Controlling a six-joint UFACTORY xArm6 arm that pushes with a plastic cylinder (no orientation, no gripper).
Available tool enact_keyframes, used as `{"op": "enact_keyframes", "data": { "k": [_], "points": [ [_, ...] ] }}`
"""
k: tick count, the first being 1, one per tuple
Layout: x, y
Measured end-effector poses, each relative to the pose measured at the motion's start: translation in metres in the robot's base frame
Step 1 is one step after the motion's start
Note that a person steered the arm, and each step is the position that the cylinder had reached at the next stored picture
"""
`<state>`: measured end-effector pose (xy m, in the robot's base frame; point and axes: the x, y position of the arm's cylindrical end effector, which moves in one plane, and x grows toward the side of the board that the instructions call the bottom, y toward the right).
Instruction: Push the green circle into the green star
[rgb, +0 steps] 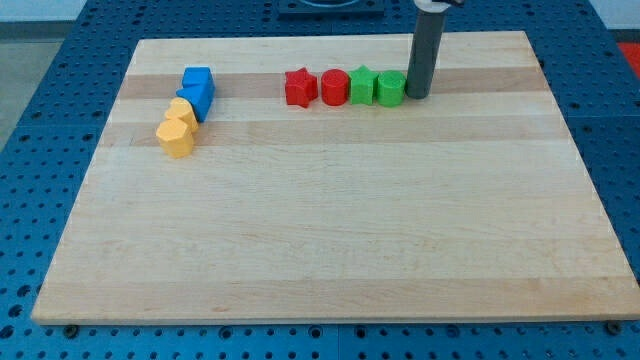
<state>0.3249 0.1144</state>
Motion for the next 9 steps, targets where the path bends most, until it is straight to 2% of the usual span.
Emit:
{"op": "enact_keyframes", "data": {
  "k": [1,7,8,9],
  "points": [
    [0.019,0.0],
    [0.004,-0.032],
    [0.01,-0.033],
    [0.024,-0.057]
  ]
}}
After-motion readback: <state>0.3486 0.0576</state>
